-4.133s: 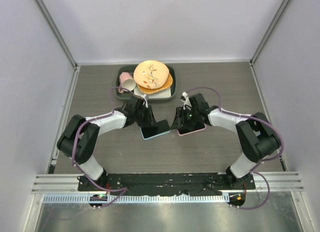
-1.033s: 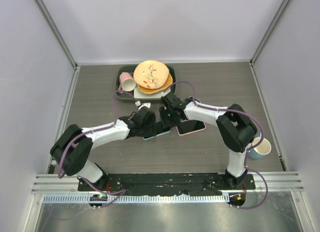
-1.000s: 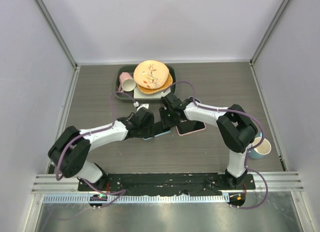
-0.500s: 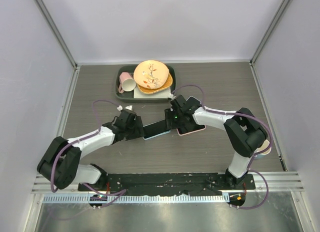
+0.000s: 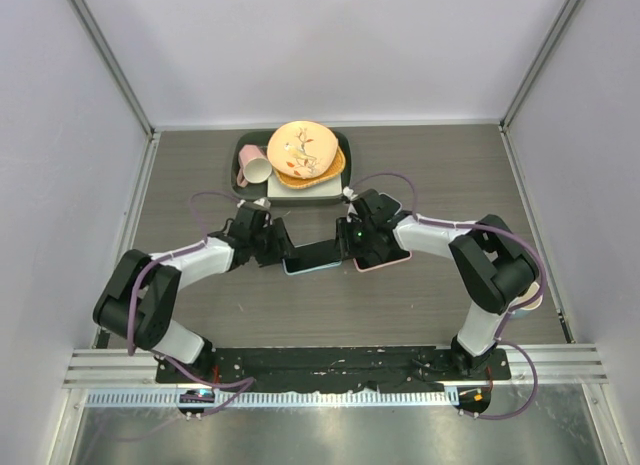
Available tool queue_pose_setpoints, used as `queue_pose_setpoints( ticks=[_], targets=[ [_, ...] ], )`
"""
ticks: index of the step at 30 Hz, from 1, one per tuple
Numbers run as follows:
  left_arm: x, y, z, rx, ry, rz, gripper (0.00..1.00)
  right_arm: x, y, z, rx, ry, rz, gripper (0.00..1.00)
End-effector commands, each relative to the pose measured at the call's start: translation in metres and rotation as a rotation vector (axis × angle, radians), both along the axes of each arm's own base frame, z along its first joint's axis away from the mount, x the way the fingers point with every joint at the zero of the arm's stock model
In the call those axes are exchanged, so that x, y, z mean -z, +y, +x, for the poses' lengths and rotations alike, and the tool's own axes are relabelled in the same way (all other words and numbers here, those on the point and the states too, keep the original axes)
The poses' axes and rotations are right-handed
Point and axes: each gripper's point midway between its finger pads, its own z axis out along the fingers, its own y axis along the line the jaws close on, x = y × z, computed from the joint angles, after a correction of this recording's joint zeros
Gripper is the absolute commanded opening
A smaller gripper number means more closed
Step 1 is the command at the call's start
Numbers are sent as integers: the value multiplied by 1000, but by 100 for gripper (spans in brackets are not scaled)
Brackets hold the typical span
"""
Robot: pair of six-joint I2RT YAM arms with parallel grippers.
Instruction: Put the phone into the phone case
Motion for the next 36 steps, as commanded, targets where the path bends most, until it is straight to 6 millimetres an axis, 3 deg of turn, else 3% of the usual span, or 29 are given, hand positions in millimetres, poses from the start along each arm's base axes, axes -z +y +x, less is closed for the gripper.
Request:
queue_pose_setpoints(
  ticks=[1,8,13,19,23,27,31,36],
  targets=[
    [19,6,-3,33,59,76,56,28,-2,-61,-138,156,-49,36],
    [15,15,11,23,40,164,55,19,35,-90,-258,195,46,35],
    [10,36,18,24,22,299,55,4,55,-101,-310,219,142,36],
    [-3,61,20,-3,1,430,56,-7,62,-93,-309,176,158,39],
    [-17,73,17,-46,-39,461,58,-8,56,-79,-266,127,112,43],
    [-45,65,14,-53,-131,365,58,-21,51,-65,-232,82,122,47],
    [-60,45,5,-9,-197,228,58,-25,40,-51,-188,76,139,48],
    [-56,22,-3,48,-198,114,56,-22,40,-51,-185,117,193,46]
  ],
)
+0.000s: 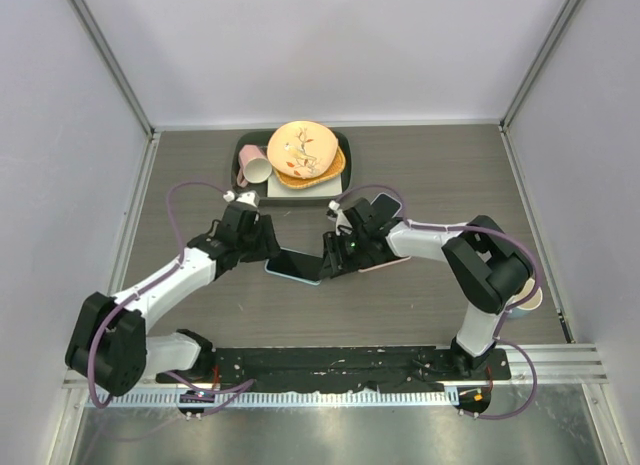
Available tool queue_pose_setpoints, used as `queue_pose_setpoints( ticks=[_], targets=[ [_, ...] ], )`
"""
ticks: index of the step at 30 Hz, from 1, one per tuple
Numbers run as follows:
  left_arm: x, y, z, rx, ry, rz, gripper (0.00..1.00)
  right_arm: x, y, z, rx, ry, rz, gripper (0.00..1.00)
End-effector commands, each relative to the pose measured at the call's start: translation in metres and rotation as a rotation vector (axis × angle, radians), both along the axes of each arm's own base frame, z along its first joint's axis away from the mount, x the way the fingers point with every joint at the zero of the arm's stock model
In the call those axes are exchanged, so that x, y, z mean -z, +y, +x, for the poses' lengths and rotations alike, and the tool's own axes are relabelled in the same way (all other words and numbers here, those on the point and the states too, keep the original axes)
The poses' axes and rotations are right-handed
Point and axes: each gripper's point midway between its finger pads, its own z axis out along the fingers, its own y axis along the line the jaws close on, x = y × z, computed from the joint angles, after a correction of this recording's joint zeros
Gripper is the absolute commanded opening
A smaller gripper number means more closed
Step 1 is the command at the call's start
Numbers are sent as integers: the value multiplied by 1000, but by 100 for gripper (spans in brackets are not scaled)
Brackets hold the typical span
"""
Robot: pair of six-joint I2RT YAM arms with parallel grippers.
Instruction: Put the phone into the phone case
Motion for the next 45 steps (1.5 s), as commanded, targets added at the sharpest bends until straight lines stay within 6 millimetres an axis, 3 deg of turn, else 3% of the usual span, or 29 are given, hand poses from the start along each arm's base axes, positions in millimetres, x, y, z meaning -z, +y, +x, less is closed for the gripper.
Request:
queue_pose_setpoints(
  ticks=[1,11,18,25,28,35,45],
  targets=[
    [-4,-28,0,70,-16,-118,55,-14,5,-2,0,17,76,46],
    [14,-68,-1,157,36,-91,51,8,7,-13,13,90,90,35],
    [24,-81,-4,190,59,-60,49,28,3,-14,31,127,49,32],
    [34,-82,-7,193,87,-37,48,-7,19,-12,-5,71,207,42],
    [35,-83,-8,198,91,-35,48,-5,20,-7,28,76,201,42],
    [44,-88,-15,213,118,-22,47,27,-1,9,133,37,-6,29],
    [63,-89,-22,213,160,44,46,81,-20,1,167,82,-227,16]
  ],
)
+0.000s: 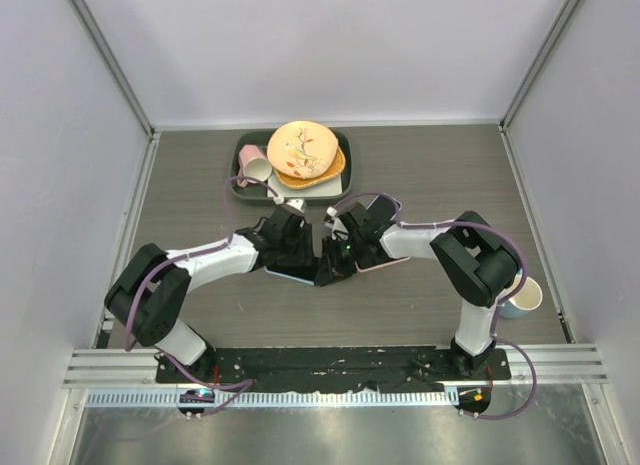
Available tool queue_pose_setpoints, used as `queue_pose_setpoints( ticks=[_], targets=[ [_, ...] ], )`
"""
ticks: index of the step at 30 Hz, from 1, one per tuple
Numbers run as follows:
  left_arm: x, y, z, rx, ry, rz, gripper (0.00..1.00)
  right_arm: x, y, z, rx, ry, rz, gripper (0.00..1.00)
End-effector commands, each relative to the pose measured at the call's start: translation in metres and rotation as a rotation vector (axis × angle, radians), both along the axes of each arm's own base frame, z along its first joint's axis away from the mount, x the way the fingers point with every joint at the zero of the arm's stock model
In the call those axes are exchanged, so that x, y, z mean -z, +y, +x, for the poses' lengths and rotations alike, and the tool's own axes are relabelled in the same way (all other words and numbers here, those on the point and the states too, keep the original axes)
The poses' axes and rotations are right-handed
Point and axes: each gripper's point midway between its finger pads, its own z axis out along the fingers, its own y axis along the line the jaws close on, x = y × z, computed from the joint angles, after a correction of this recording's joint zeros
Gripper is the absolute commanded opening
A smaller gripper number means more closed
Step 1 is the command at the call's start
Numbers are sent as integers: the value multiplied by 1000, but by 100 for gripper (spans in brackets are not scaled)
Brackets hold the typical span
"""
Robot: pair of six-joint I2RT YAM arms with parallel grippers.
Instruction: Put the phone into the phone case
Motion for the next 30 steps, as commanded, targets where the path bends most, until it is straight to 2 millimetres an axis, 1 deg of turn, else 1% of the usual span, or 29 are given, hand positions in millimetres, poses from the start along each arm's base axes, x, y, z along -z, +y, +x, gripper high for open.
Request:
queue_pose_setpoints(
  ticks=[1,4,7,8,9,11,14,17,19,20,21,22,23,24,25,26,27,29,30],
  targets=[
    [28,8,-14,-15,84,75,45,79,-36,10,85,-37,-301,16],
    [40,9,-22,-19,127,84,45,94,-40,7,94,-17,-346,13],
    [53,9,-32,-17,174,93,45,102,-46,8,102,-22,-387,10],
    [56,9,-34,-16,183,99,45,105,-47,8,102,-20,-398,7],
    [59,6,-41,1,214,86,45,106,-49,11,108,-31,-414,6],
    [67,6,-50,12,244,99,44,110,-53,11,103,-34,-447,1],
    [73,4,-59,24,258,106,43,114,-59,16,107,-54,-506,1],
    [73,2,-63,29,257,108,43,118,-58,19,95,-65,-539,1],
    [67,1,-63,15,241,91,42,123,-56,19,87,-70,-558,1],
    [66,4,-63,5,229,94,42,125,-57,20,88,-77,-569,1],
    [54,2,-60,-1,201,66,42,128,-57,19,81,-76,-585,1],
    [50,5,-55,-30,175,70,42,129,-57,19,78,-79,-588,1],
    [46,14,-52,-62,144,95,42,131,-57,18,74,-74,-593,1],
    [28,14,-46,-83,95,67,42,132,-57,18,78,-75,-591,1],
    [21,19,-42,-115,66,66,43,132,-57,18,77,-75,-593,1],
    [14,30,-38,-155,29,85,45,134,-59,17,76,-73,-599,1],
    [-4,32,-33,-176,-25,56,46,134,-60,17,77,-76,-604,1],
    [-16,39,-30,-200,-69,43,49,135,-61,18,79,-79,-610,1],
    [-26,39,-29,-204,-92,17,49,136,-60,19,79,-80,-611,1]
  ],
)
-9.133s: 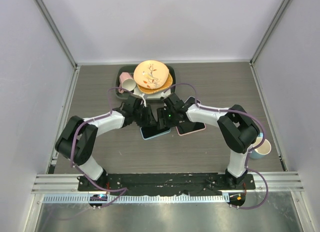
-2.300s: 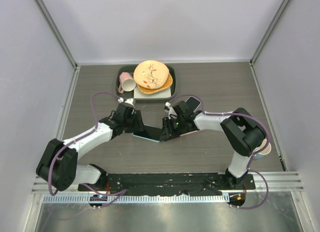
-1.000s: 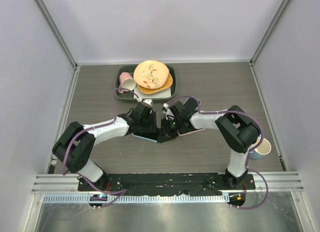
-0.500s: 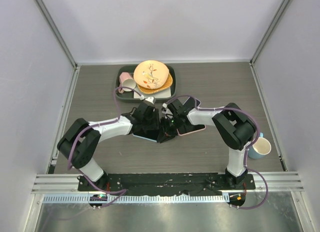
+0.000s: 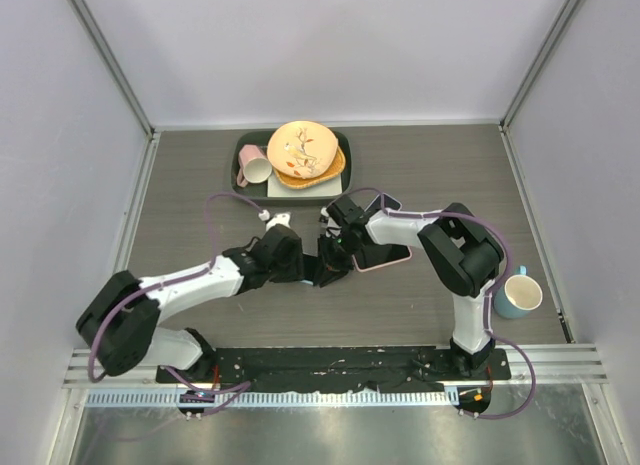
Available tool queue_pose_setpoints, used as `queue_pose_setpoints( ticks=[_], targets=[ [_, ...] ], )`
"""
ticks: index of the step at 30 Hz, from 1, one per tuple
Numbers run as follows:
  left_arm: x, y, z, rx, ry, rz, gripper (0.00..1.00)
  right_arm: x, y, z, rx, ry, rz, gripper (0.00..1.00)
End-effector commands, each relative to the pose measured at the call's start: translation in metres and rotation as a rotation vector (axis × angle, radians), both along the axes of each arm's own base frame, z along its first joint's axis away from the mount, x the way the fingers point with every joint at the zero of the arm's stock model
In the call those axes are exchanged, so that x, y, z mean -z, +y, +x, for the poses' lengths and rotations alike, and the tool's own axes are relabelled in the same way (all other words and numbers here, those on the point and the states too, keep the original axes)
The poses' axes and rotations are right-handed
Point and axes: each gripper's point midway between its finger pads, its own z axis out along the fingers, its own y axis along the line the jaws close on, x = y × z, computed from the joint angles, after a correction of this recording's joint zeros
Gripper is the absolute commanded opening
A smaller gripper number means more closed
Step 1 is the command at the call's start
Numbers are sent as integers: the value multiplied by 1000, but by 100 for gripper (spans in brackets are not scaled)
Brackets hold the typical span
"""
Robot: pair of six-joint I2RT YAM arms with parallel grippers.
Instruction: Put the phone into the phone case
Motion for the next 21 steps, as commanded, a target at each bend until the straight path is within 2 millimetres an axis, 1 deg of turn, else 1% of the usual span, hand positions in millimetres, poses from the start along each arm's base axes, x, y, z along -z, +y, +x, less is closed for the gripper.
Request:
queue_pose_setpoints(
  ticks=[1,3,4,7,10,12,13,14,15,16,17,18,19,20,21],
  targets=[
    [-24,26,-1,-90,-68,9,50,123,-59,24,5,-264,-444,1],
    [-27,25,-1,-77,-76,-1,51,124,-54,26,16,-259,-438,1],
    [-25,24,-2,-72,-74,-3,51,125,-49,30,20,-260,-429,1],
    [-22,21,-1,-60,-61,2,51,125,-44,36,21,-268,-421,1],
    [-22,20,1,-49,-62,10,51,124,-45,39,2,-275,-437,1],
    [-23,20,2,-47,-71,13,51,116,-42,40,1,-282,-421,1],
    [-24,21,3,-47,-74,17,51,113,-42,38,0,-280,-409,1],
    [-25,22,4,-51,-78,18,51,97,-32,45,13,-312,-352,1],
    [-25,22,4,-54,-80,18,51,88,-24,42,9,-298,-296,1],
    [-25,25,6,-70,-85,24,51,80,-21,38,8,-291,-254,1],
    [-25,25,7,-77,-85,21,52,69,-12,43,20,-312,-200,1],
    [-23,25,6,-76,-81,19,53,49,-6,49,35,-337,-151,1],
    [-23,26,7,-84,-80,17,53,40,-2,46,26,-334,-113,1],
    [-23,25,7,-82,-78,15,54,33,0,48,29,-343,-94,6],
    [-22,26,7,-82,-77,18,53,18,2,52,38,-366,-65,12]
  ],
)
